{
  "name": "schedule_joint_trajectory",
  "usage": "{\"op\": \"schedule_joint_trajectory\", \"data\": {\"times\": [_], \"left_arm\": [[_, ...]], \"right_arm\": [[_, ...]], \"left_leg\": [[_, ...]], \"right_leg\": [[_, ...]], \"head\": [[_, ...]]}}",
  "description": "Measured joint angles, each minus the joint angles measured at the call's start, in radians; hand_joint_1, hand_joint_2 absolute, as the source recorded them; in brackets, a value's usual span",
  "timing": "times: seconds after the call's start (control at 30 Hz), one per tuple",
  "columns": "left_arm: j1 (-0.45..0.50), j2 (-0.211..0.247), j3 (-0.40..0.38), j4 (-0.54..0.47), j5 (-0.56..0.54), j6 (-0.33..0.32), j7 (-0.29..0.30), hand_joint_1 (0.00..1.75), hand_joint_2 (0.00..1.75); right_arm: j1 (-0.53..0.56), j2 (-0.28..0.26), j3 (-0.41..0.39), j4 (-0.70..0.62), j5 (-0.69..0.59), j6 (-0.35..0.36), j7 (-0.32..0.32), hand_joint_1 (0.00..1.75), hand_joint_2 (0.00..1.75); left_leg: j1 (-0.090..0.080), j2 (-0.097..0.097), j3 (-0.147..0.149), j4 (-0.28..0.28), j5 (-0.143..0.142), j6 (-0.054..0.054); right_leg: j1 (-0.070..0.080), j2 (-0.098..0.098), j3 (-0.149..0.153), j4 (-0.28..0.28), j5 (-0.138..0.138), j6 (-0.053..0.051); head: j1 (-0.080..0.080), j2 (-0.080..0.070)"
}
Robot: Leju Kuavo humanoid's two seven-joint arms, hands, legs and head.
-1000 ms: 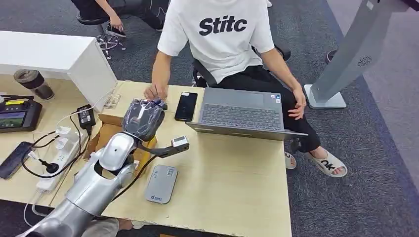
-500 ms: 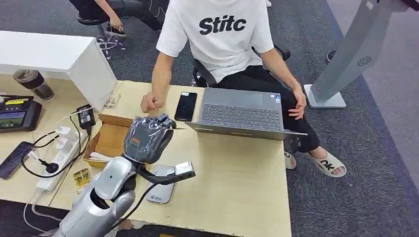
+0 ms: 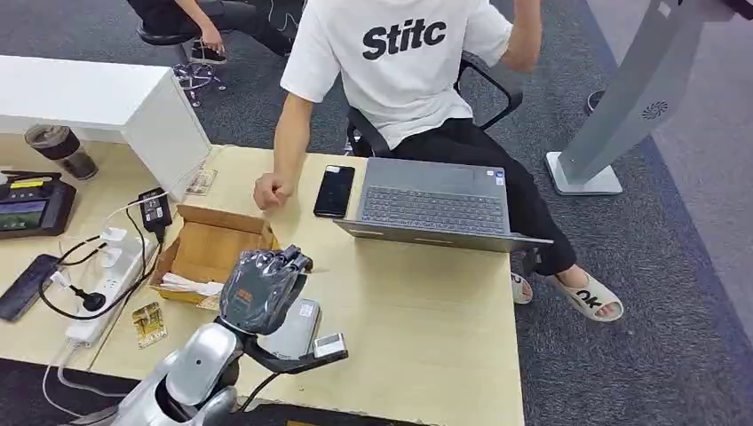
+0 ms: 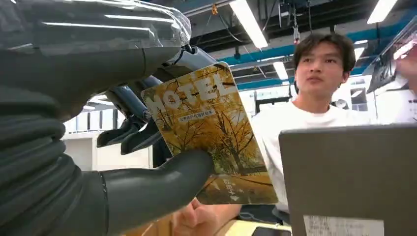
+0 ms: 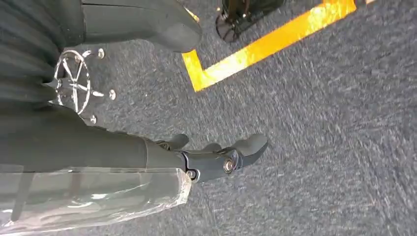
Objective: Pass the card to the sensor for recognition and then transmit it.
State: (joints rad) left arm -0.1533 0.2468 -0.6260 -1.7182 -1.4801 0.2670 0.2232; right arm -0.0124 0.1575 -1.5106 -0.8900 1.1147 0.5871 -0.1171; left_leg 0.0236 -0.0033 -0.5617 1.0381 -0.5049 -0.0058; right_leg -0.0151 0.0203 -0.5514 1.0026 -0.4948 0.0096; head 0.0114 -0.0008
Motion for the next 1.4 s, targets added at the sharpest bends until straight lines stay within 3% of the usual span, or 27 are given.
{"op": "schedule_joint_trajectory", "data": {"times": [0.37,0.63,1.03,1.4], "left_arm": [[0.021,0.016,-0.014,0.007,-0.002,-0.040,0.009,1.75,1.75],[0.028,0.019,-0.015,0.105,0.021,-0.068,0.021,1.75,1.75],[0.029,-0.029,-0.013,0.280,-0.052,-0.049,0.083,1.75,1.75],[0.039,-0.037,-0.009,0.319,-0.075,-0.056,0.094,1.75,1.75]], "right_arm": [[-0.001,0.006,-0.013,-0.006,0.006,0.000,0.004,0.00,1.75],[-0.011,0.003,-0.013,0.018,0.025,0.000,-0.005,0.00,1.75],[-0.018,-0.016,-0.010,0.070,0.052,0.000,-0.018,0.00,1.75],[-0.018,-0.025,-0.010,0.079,0.050,0.000,-0.018,0.00,1.75]], "left_leg": [[0.000,0.000,0.000,0.000,0.000,0.000],[0.000,0.000,0.000,0.000,0.000,0.000],[0.000,0.000,0.000,0.000,0.000,0.000],[0.000,0.000,0.000,0.000,0.000,0.000]], "right_leg": [[0.000,0.000,0.000,0.000,0.000,0.000],[0.000,0.000,0.000,0.000,0.000,0.000],[0.000,0.000,0.000,0.000,0.000,0.000],[0.000,-0.001,0.001,0.000,0.000,0.000]], "head": [[0.000,0.000],[0.000,0.000],[0.000,0.000],[0.000,0.000]]}}
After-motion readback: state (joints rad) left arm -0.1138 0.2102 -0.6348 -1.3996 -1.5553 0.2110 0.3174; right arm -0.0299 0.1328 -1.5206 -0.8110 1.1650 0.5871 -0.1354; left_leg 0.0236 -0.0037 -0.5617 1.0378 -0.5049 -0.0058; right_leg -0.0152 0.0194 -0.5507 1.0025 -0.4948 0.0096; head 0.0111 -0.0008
